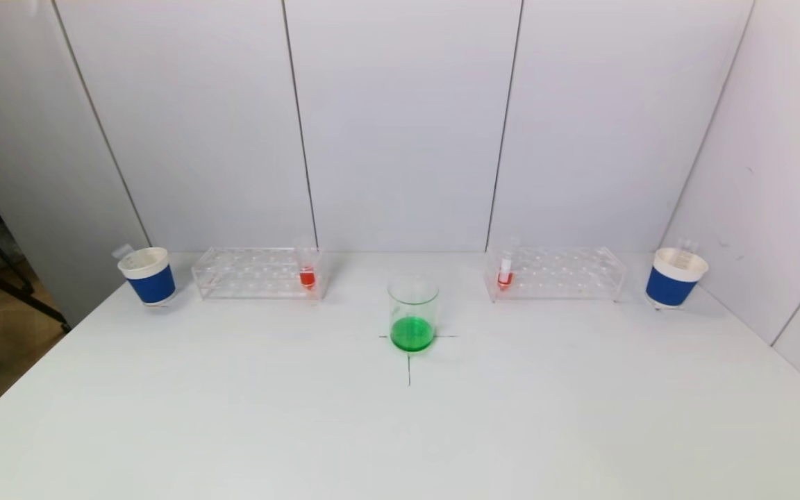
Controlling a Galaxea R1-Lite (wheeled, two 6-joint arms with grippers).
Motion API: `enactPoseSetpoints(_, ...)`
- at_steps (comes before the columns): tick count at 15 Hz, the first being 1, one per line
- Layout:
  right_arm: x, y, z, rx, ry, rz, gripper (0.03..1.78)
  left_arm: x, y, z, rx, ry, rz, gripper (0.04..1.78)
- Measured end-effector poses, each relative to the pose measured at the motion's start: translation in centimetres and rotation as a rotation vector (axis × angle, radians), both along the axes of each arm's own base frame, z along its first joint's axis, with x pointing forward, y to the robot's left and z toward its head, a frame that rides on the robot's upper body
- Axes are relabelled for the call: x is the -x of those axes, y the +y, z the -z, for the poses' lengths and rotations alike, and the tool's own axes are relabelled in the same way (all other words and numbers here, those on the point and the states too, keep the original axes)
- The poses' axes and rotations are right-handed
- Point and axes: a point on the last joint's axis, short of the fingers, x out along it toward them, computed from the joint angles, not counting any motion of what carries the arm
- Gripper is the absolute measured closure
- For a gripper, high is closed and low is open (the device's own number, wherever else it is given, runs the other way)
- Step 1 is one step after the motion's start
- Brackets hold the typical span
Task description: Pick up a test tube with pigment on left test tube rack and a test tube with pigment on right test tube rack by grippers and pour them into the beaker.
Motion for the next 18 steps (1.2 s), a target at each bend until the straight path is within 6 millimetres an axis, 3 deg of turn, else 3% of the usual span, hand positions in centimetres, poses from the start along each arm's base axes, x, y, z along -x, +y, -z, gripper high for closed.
enactPoseSetpoints(18, 0.0, 0.0, 0.0, -0.002, 0.0, 0.001, 0.04, 0.0, 0.0, 0.0, 0.0, 0.0, 0.0, 0.06)
